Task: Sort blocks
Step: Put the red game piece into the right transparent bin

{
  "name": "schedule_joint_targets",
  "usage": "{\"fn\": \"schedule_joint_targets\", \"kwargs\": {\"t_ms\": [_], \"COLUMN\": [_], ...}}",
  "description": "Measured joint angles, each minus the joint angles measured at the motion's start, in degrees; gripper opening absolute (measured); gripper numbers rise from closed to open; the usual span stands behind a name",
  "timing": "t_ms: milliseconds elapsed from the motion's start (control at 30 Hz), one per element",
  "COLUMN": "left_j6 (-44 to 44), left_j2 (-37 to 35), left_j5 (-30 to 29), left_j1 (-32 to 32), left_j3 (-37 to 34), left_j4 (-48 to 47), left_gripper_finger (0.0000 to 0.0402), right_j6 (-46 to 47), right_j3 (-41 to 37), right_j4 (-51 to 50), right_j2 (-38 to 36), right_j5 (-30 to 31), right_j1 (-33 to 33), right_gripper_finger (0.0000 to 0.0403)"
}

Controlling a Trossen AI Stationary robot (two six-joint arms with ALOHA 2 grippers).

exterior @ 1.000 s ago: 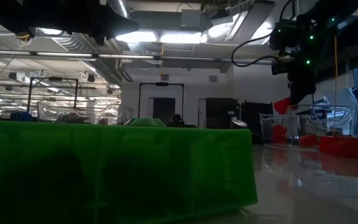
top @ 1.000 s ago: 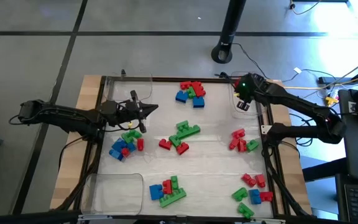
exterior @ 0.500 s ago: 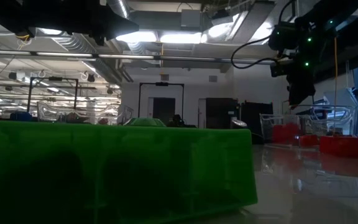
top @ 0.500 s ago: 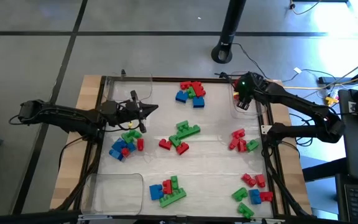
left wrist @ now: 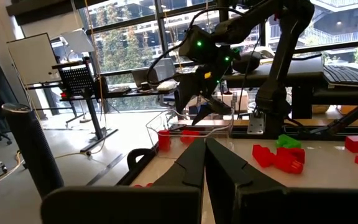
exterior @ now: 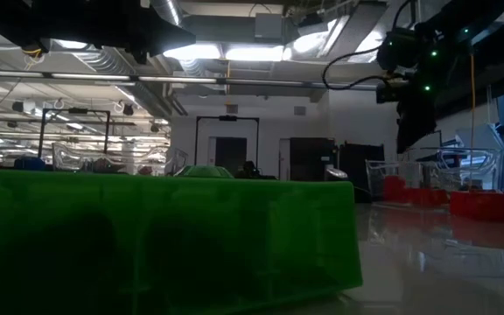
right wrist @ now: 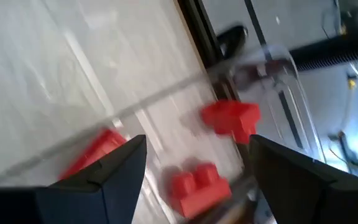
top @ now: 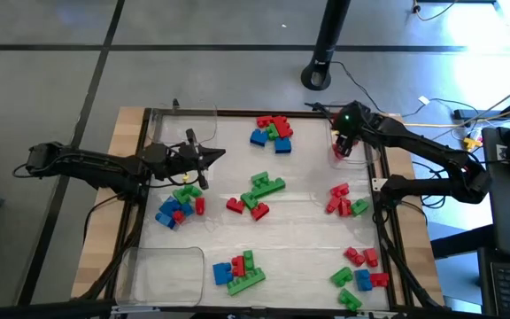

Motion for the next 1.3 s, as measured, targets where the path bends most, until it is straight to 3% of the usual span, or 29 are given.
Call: {"fn": "schedule_joint_targets", "kwargs": {"t_ms": [167,833,1300], "left_j6": [-0.17,-0.39,-0.39], "left_j2": [0.0,0.0,0.0], "left_j5": [0.0,0.0,0.0], "left_j1": [0.0,0.0,0.0], "left_j3": [0.0,0.0,0.0], "left_j4": [0.1,0.55,0.74], "left_gripper_finger": [0.0004,0.0004,0.0004], "right_j6": [-0.02,0.48,-0.01], "right_j3": [0.0,0.0,0.0], "right_j4": [4.85,22.21,36.87], "right_j2": [0.0,1.05,15.22], "right_j5": [-4.8,-5.43,-11.3], "right_j1": [3.64,33.13,45.21], "right_gripper_finger": [0.0282,0.0282,0.0282]}}
